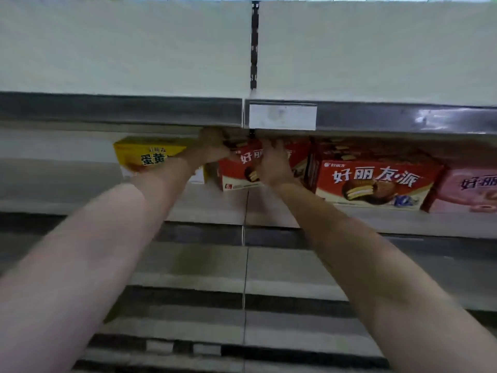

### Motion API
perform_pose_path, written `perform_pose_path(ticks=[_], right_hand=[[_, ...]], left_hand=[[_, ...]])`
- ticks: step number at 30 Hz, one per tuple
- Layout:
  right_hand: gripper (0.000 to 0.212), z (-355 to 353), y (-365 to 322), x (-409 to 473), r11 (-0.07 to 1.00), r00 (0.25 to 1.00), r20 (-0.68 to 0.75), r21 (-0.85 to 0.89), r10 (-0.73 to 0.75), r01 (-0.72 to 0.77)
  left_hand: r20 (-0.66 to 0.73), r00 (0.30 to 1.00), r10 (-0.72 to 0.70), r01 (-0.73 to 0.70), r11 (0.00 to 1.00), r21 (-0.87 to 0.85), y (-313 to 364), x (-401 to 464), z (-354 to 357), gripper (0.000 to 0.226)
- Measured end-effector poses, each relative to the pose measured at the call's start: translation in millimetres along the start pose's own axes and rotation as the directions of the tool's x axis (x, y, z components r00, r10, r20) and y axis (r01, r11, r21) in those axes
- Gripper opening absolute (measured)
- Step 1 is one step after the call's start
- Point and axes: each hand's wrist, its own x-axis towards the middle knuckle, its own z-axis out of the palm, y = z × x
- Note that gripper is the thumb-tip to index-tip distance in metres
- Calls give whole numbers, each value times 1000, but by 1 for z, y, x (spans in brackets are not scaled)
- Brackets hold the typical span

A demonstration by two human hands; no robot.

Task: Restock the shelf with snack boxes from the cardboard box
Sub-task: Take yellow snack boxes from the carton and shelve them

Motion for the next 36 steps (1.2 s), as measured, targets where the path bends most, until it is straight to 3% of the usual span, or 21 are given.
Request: perform_pose_path(ticks=[4, 6, 10, 11, 13, 16, 21, 24, 26, 29, 31, 36], right_hand=[[52, -5, -12, -8, 996, 996, -45, 57, 74, -71], [50, -10, -24, -15, 980, 984, -6, 85, 181, -179], [56, -24, -51, -22, 907, 916, 8, 139, 401, -398], [52, -27, -58, -24, 906, 917, 28, 146, 397, -397], [47, -35, -67, -31, 926, 932, 77, 112, 355, -362], [58, -44, -71, -42, 915, 918, 158, 128, 362, -383], [63, -73, -89, -67, 932, 911, 197, -100, 362, -348], [49, -86, -104, -82, 929, 927, 181, -240, 327, -281], [51, -89, -110, -89, 926, 944, 140, -284, 298, -250], [44, -103, -110, -95, 946, 966, 46, -216, 256, -240], [41, -116, -104, -98, 961, 970, 61, -164, 237, -225], [33, -148, -77, -124, 986, 983, 80, -19, 164, -163]], left_hand=[[-43, 999, 3, -2, 1000, 8, 4, -27, -1, 54], [-33, 999, 22, -19, 995, 98, 10, -41, -1, 48], [4, 1000, 30, -30, 992, 125, 20, -65, 0, 80], [47, 999, 26, -31, 994, 109, 23, -73, -1, 83], [192, 980, 54, -62, 997, 39, 29, -94, -4, 58], [361, 917, 170, -121, 981, -155, 28, -115, -10, 44], [79, 968, 239, -233, 969, -79, -1, -126, -22, 25], [-45, 963, 265, -263, 964, 46, -1, -136, -29, 37], [-40, 949, 311, -307, 948, 86, 2, -137, -33, 51], [8, 940, 340, -336, 924, 182, 10, -136, -40, 67], [38, 942, 334, -334, 917, 218, 16, -134, -44, 73], [197, 941, 276, -305, 942, 140, 18, -129, -36, 86]])
